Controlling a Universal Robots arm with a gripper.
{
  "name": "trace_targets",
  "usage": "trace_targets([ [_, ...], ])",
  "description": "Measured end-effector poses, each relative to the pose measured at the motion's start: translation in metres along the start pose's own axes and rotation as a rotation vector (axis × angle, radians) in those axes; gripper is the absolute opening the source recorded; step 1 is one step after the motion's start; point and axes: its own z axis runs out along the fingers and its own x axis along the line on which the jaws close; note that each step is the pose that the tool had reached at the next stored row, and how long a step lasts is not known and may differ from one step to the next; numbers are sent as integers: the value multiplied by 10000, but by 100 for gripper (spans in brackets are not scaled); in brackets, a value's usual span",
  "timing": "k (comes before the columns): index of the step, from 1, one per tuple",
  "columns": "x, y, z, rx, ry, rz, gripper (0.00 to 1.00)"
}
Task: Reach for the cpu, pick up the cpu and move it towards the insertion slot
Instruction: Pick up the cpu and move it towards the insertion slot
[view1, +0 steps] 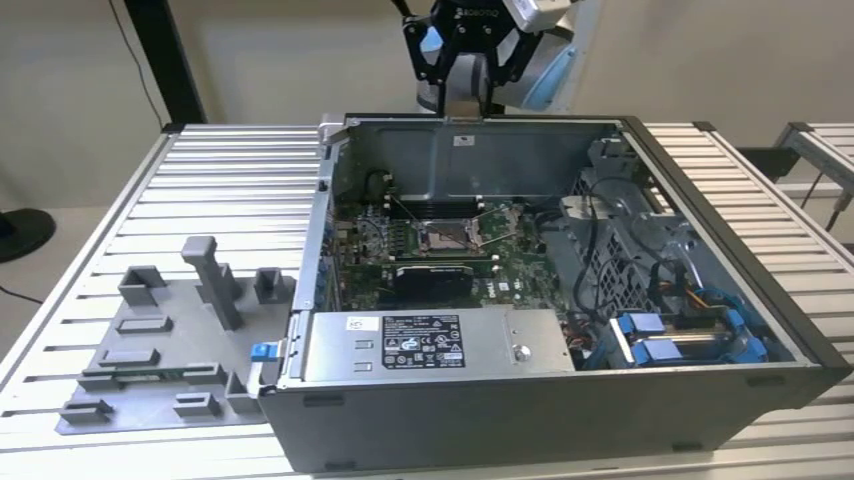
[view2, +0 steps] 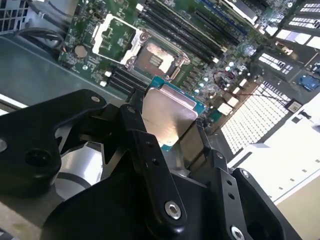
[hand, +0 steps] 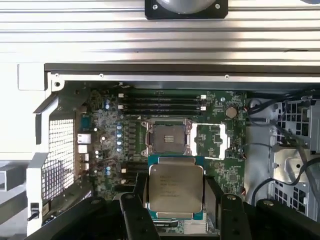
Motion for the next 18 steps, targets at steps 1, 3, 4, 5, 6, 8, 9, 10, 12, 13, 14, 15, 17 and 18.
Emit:
trace_targets([
  [1,-5,21,5,-1,-1,0,0],
  [3,-16,64,13,0,0,0,0],
  [4,-21,79,16,0,0,0,0],
  [5,-27,88,19,0,0,-1,0],
  [6,-33,93,20,0,1,-2,0],
  [8,-50,95,21,0,0,0,0],
  [9,-59,95,21,0,0,1,0],
  [10,-61,95,21,0,1,0,0],
  [12,-62,96,21,0,0,1,0],
  [13,-62,96,21,0,0,1,0],
  [14,-63,96,21,0,0,0,0],
  [15,-64,96,21,0,0,0,0],
  [17,-64,96,21,0,0,0,0],
  [18,-65,96,21,0,0,0,0],
])
